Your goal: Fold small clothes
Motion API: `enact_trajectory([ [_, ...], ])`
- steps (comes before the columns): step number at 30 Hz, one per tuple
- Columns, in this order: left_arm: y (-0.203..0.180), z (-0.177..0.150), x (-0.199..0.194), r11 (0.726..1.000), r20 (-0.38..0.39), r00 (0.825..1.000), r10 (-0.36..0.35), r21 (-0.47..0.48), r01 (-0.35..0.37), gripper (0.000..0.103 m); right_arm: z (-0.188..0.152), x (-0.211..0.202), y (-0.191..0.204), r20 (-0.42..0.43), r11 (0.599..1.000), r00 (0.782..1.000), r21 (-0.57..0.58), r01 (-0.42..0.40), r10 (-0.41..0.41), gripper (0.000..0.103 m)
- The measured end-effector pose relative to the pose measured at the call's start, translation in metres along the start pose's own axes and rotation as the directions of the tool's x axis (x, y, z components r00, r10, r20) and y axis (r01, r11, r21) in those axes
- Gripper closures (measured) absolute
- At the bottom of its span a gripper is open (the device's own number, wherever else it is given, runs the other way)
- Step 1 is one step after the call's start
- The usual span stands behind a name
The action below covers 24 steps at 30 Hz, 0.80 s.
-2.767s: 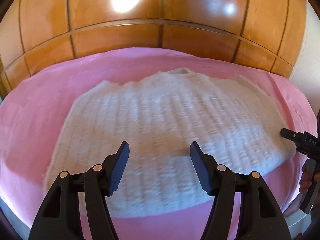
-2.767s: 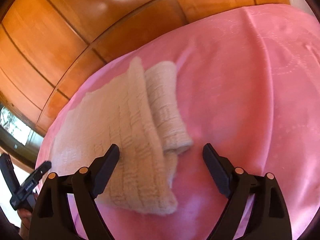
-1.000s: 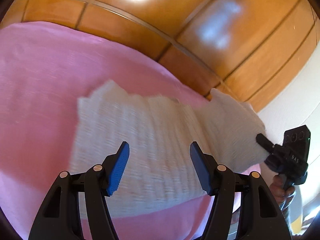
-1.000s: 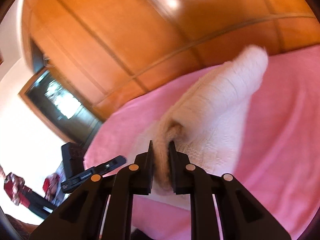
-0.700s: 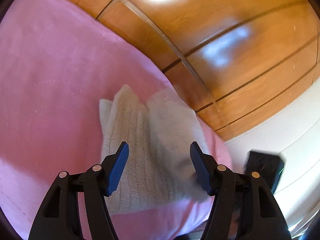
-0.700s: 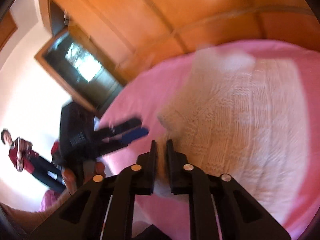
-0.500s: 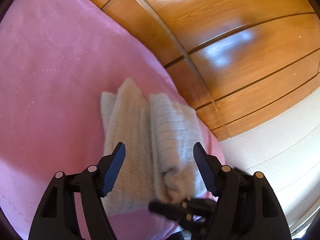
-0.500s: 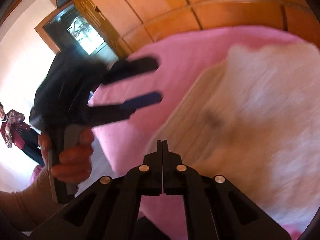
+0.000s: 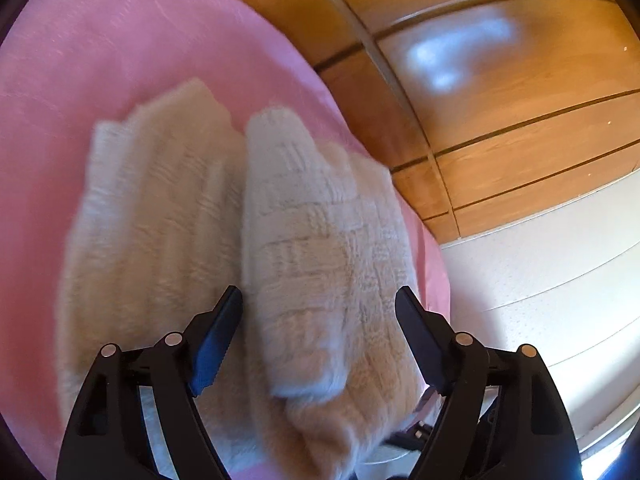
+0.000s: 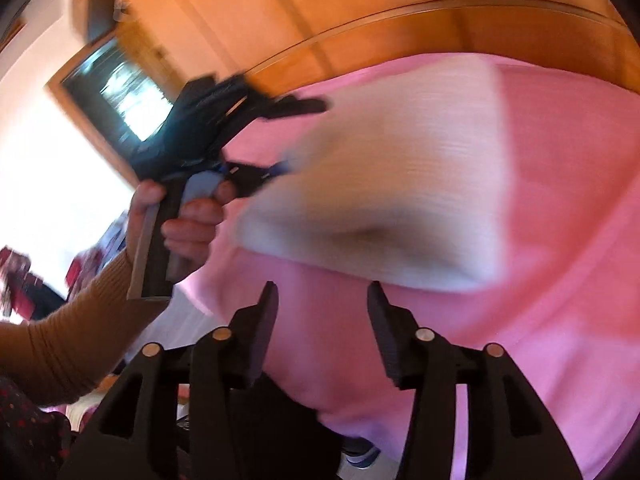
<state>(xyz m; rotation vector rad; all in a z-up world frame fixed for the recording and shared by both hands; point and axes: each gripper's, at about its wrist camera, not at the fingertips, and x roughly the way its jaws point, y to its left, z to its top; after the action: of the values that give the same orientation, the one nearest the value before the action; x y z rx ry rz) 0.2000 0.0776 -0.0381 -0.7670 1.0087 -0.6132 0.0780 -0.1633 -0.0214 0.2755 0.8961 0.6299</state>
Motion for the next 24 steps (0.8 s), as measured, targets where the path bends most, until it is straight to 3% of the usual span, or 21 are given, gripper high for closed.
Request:
enact_trajectory([
  [1, -0.002, 0.0, 0.005, 1.0, -0.001, 1.0, 0.001, 0.003, -0.001, 0.03, -0.002, -0.007, -0.01, 0.023, 0.999, 0.999, 0.032, 0.023, -0.024, 0.048],
  [2, -0.004, 0.001, 0.009, 1.0, -0.002, 1.0, 0.005, 0.007, -0.005, 0.039, -0.003, -0.014, -0.02, 0.043, 0.997, 0.998, 0.064, 0.043, -0.045, 0.048],
  [3, -0.008, 0.001, 0.014, 1.0, -0.002, 1.0, 0.02, 0.022, -0.02, 0.056, -0.004, -0.022, -0.026, 0.056, 0.995, 0.997, 0.086, 0.056, -0.061, 0.047],
  [5, -0.017, 0.001, 0.015, 0.996, 0.019, 0.999, 0.051, 0.073, -0.052, 0.077, -0.004, -0.03, -0.034, 0.084, 0.988, 0.992, 0.134, 0.083, -0.094, 0.047],
  [6, -0.023, 0.001, 0.012, 0.993, 0.045, 0.997, 0.056, 0.097, -0.06, 0.08, -0.001, -0.032, -0.041, 0.097, 0.982, 0.989, 0.162, 0.093, -0.11, 0.048],
  [9, -0.041, 0.002, -0.012, 0.987, 0.103, 0.994, 0.042, 0.15, -0.057, 0.082, 0.009, -0.04, -0.048, 0.13, 0.98, 0.984, 0.173, 0.101, -0.125, 0.052],
  [11, -0.052, 0.001, -0.034, 0.978, 0.142, 0.989, 0.036, 0.198, -0.064, 0.083, 0.024, -0.04, -0.04, 0.153, 0.987, 0.984, 0.144, 0.071, -0.094, 0.057],
  [15, -0.056, -0.007, -0.081, 0.952, 0.226, 0.97, 0.092, 0.265, -0.152, 0.083, 0.037, -0.021, -0.008, 0.159, 0.999, 0.987, 0.03, 0.022, -0.026, 0.058],
  [19, -0.018, -0.006, -0.085, 0.925, 0.239, 0.935, 0.261, 0.215, -0.313, 0.083, 0.035, 0.026, 0.019, 0.057, 0.999, 0.998, -0.047, 0.019, -0.016, 0.058],
  [22, 0.018, -0.014, -0.07, 0.867, 0.2, 0.882, 0.428, 0.185, -0.462, 0.079, 0.021, 0.049, 0.03, 0.008, 0.995, 0.999, -0.086, 0.049, -0.048, 0.057],
  [24, 0.024, -0.021, -0.072, 0.848, 0.227, 0.857, 0.463, 0.166, -0.503, 0.058, 0.019, 0.049, 0.035, 0.015, 0.99, 0.997, -0.115, 0.077, -0.076, 0.054],
])
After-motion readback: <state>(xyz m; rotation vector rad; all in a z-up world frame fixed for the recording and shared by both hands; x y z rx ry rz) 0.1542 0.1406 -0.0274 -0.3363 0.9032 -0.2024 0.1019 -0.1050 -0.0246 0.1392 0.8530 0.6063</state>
